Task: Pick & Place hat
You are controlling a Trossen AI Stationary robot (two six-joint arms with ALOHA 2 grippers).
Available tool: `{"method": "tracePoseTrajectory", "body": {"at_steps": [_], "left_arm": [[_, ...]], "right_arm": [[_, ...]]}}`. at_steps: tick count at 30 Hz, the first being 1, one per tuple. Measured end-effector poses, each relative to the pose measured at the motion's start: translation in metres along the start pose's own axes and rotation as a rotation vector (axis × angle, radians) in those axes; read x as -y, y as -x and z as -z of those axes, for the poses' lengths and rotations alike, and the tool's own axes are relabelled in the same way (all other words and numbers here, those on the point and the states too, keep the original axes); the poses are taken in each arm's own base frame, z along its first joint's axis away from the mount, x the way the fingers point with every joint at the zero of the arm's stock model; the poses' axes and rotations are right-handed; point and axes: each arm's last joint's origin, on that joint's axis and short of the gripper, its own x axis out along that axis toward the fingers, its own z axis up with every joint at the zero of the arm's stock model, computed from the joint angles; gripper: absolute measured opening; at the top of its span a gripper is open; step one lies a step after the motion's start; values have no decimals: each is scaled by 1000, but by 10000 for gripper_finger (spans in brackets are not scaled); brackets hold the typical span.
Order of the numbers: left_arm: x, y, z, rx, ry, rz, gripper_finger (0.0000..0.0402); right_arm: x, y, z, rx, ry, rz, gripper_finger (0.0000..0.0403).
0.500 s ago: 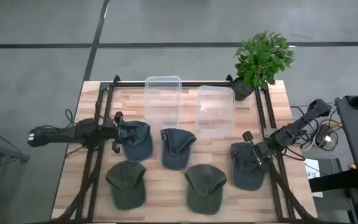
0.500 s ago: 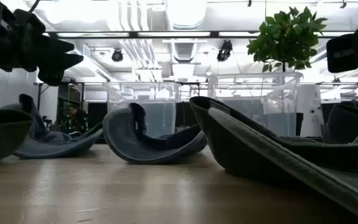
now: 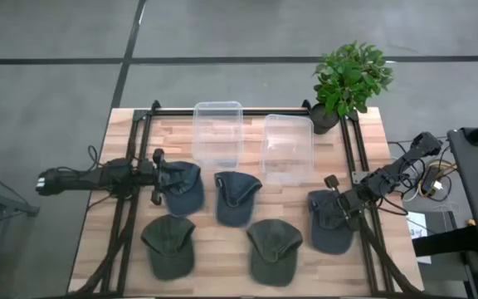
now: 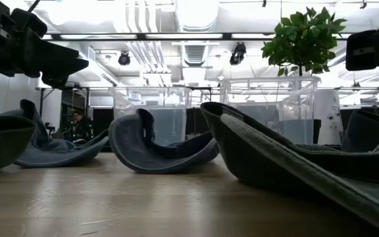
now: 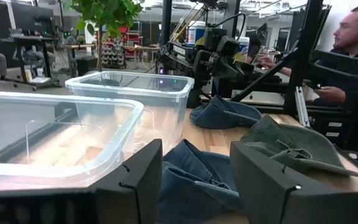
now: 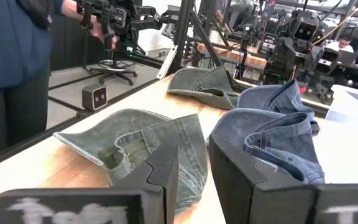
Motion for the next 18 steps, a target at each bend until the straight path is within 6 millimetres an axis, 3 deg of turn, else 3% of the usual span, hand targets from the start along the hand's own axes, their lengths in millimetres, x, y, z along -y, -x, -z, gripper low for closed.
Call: {"method": "tracePoseTrajectory", "body": {"at_steps": [18], "left_arm": [[0,0,-2,26,25,-4,181]], "right_arm": [[0,0,0,1,-23,0,86]]}}
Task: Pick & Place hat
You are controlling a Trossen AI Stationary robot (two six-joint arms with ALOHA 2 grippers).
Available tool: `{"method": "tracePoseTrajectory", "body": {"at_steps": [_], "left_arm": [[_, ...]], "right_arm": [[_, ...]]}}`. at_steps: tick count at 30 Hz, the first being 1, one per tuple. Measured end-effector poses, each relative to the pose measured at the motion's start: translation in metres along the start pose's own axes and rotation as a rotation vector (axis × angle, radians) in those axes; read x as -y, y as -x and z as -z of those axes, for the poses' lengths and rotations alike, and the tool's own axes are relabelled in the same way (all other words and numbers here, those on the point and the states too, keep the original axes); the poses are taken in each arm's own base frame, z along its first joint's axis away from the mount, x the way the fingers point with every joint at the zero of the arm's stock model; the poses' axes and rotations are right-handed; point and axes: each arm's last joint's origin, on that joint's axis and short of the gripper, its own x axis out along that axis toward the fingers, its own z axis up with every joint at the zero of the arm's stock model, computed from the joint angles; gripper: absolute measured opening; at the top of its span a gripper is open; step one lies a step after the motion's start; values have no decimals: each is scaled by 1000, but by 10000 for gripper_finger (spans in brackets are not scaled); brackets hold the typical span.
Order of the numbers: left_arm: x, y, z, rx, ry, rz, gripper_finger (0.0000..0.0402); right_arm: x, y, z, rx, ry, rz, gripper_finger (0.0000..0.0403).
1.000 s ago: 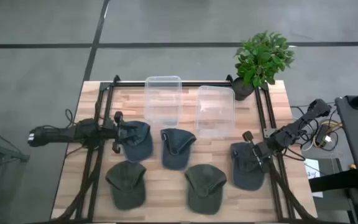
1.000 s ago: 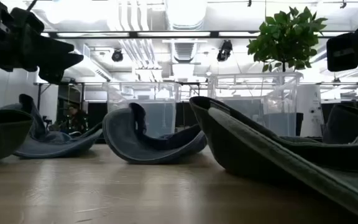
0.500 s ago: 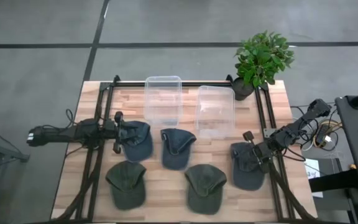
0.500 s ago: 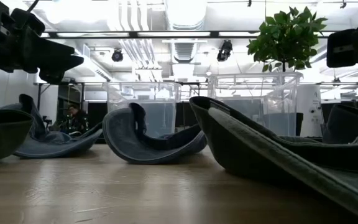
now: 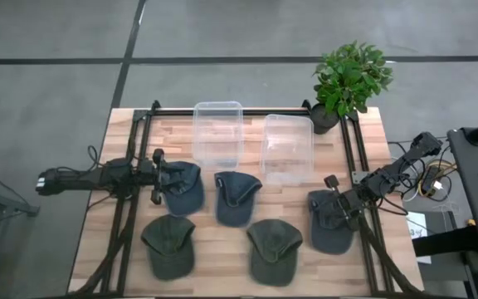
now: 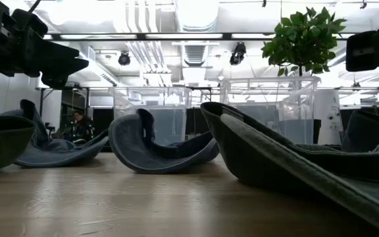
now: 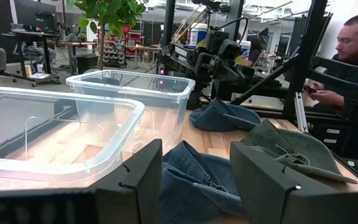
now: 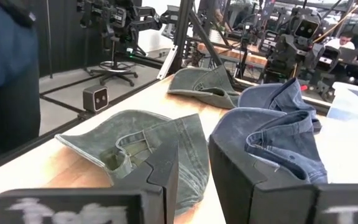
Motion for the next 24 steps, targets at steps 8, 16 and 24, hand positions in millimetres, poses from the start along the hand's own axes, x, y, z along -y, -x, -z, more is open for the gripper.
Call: {"method": "tracePoseTrajectory", "body": {"at_steps": [8,16,24], "left_arm": [[0,0,-1,7,0,1,181],[0,0,-1,8,1,1,181],[0,0,-1,9,1,2,181]], "right_arm": [[0,0,0,0,-20,0,86],[0,0,0,0,-21,-1,86],[0,0,0,0,-21,-1,86]]}}
